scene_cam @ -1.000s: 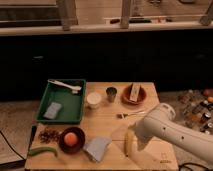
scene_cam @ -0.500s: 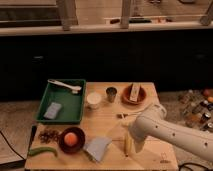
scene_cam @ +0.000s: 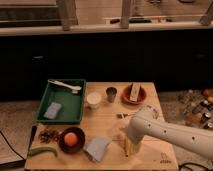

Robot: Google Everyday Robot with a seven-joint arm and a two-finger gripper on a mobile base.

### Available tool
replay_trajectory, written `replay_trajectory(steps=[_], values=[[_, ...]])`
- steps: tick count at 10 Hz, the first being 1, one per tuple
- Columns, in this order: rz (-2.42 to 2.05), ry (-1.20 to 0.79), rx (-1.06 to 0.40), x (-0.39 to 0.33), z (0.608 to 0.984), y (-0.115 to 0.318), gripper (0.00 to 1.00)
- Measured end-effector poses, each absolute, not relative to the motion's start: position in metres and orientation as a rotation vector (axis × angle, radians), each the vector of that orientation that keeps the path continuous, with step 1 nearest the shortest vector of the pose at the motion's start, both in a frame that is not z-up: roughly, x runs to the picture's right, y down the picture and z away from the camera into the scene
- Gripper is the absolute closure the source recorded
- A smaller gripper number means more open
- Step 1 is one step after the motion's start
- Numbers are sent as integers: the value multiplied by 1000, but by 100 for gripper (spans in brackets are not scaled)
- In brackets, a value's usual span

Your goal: Place banana in paper cup

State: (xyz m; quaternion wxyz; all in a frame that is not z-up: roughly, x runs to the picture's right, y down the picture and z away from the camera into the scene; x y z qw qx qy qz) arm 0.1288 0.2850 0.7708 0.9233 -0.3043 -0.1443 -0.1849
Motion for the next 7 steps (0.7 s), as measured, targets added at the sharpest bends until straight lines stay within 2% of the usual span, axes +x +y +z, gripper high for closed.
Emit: replay_trajectory(steps=[1,7], values=[[-355,-297,-652,136,780,294,38],[-320,-298,-679,146,785,298,94]])
